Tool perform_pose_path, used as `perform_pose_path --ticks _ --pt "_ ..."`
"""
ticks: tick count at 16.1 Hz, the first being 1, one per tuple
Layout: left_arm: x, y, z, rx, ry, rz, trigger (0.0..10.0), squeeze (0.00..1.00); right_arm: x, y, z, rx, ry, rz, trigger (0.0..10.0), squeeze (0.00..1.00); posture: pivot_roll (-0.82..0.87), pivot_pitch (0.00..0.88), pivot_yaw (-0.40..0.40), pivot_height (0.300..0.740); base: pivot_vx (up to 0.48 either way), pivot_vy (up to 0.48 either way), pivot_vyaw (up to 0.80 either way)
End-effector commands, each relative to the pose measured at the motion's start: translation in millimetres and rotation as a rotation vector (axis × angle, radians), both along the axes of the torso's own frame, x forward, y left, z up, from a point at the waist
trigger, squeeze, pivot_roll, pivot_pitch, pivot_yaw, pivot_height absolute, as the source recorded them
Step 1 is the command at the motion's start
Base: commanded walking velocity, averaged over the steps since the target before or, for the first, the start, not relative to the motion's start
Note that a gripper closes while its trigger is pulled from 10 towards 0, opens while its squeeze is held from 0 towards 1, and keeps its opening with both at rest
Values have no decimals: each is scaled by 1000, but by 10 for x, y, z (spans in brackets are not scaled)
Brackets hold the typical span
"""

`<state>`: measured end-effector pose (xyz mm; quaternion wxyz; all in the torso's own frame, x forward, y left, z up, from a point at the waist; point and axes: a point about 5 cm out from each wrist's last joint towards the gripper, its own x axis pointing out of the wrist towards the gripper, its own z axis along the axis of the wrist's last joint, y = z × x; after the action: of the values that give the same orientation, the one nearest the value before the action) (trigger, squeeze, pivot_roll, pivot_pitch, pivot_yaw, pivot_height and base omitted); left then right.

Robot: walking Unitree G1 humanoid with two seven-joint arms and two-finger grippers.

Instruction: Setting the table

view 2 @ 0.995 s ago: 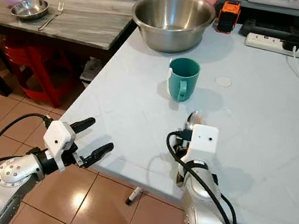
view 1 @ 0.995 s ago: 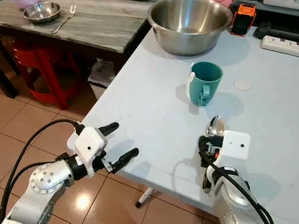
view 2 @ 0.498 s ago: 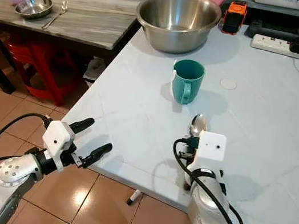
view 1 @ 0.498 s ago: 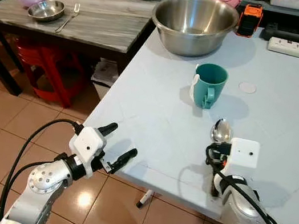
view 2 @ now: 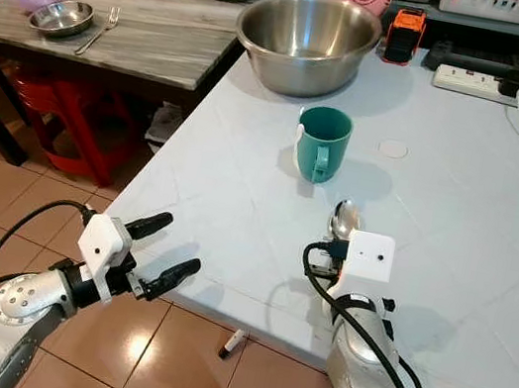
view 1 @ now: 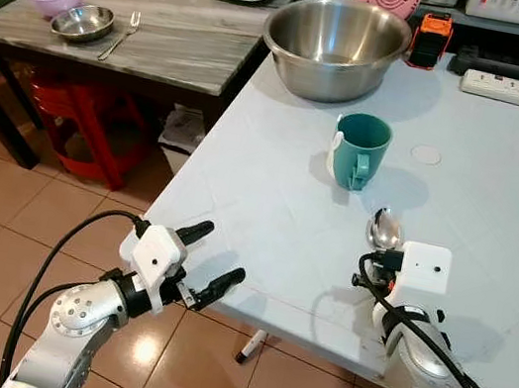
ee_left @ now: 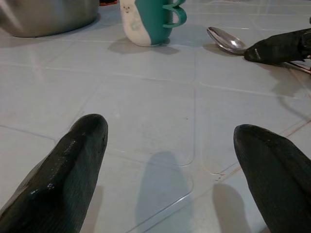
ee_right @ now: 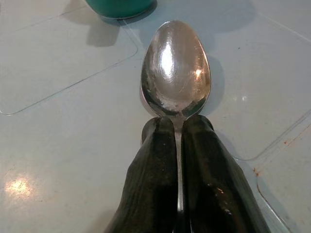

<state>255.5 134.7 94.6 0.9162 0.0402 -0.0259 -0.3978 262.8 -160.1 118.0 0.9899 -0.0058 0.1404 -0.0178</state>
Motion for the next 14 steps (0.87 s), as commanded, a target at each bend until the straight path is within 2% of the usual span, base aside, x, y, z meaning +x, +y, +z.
perform_pose_path --ticks 1,4,7,9,10,14 --pt "-25 39 0 15 4 -5 10000 0 -138 -7 -405 32 205 -8 0 0 -227 147 133 740 0 0 0" --pt "-31 24 11 18 7 -21 10000 0 -121 -12 -414 35 202 -7 0 0 -226 144 132 740 0 0 0" --pt "-14 45 -9 31 0 9 10000 0 -76 -20 -404 48 188 -18 0 0 -226 144 132 740 0 0 0" --pt "33 80 -41 33 -8 56 10000 0 9 -21 -276 75 112 -46 0 0 -226 144 132 740 0 0 0" --pt "110 129 -39 35 -31 135 10000 0 99 24 -34 136 -38 -42 0 0 -226 144 132 740 0 0 0" --pt "323 199 114 3 -98 353 10000 0 131 32 342 183 -298 -45 0 0 -222 129 128 740 0 0 0"
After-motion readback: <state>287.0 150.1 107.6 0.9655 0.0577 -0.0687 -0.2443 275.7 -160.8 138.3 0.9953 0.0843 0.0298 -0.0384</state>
